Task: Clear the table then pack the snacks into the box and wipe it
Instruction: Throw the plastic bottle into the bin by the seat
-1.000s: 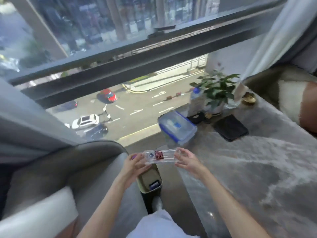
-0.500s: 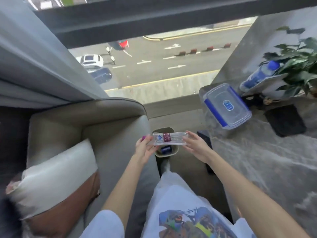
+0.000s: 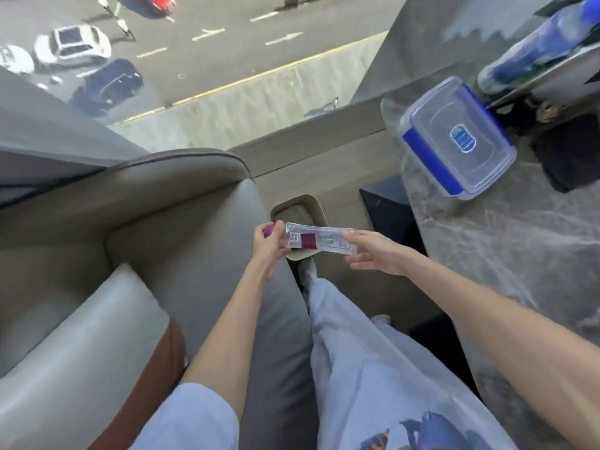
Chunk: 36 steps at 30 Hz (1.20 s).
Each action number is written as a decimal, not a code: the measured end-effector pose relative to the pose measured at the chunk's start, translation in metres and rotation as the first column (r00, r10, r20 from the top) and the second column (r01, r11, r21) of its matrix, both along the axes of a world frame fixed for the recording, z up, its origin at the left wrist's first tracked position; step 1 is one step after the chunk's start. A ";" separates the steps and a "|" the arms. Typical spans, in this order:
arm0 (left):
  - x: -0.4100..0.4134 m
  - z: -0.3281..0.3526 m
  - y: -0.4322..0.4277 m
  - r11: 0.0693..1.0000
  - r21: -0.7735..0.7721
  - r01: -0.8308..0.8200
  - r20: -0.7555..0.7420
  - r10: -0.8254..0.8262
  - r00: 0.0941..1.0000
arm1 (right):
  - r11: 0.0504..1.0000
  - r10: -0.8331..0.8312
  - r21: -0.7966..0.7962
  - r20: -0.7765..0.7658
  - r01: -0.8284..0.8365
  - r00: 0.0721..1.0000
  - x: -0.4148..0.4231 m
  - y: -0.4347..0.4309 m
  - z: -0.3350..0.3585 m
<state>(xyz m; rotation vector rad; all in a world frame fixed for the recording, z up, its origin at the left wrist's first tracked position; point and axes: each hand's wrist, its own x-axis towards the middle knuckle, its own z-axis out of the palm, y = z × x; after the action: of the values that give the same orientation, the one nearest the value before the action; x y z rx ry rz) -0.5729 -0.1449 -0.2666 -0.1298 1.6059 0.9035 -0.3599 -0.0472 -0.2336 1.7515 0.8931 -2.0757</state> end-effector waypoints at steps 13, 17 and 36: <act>-0.028 -0.200 0.063 0.961 -0.236 0.144 0.107 -0.122 0.987 | 0.960 -0.270 -0.053 0.066 0.273 0.961 -0.018 0.007 -0.189; -0.027 -0.273 0.089 0.936 -0.310 0.164 0.176 -0.113 0.978 | 0.892 -0.418 -0.132 0.123 0.433 0.900 -0.017 0.004 -0.254; 0.026 -0.520 0.109 0.894 -0.447 -0.033 -0.044 0.015 0.999 | 0.769 -0.563 -0.095 0.368 0.633 0.740 -0.071 0.002 -0.492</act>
<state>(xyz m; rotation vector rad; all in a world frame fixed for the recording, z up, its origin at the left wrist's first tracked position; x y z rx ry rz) -0.5464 -0.0354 -0.7868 -0.4583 1.8314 0.5406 -0.4308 -0.0452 -0.7260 2.3749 -0.0284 -2.0151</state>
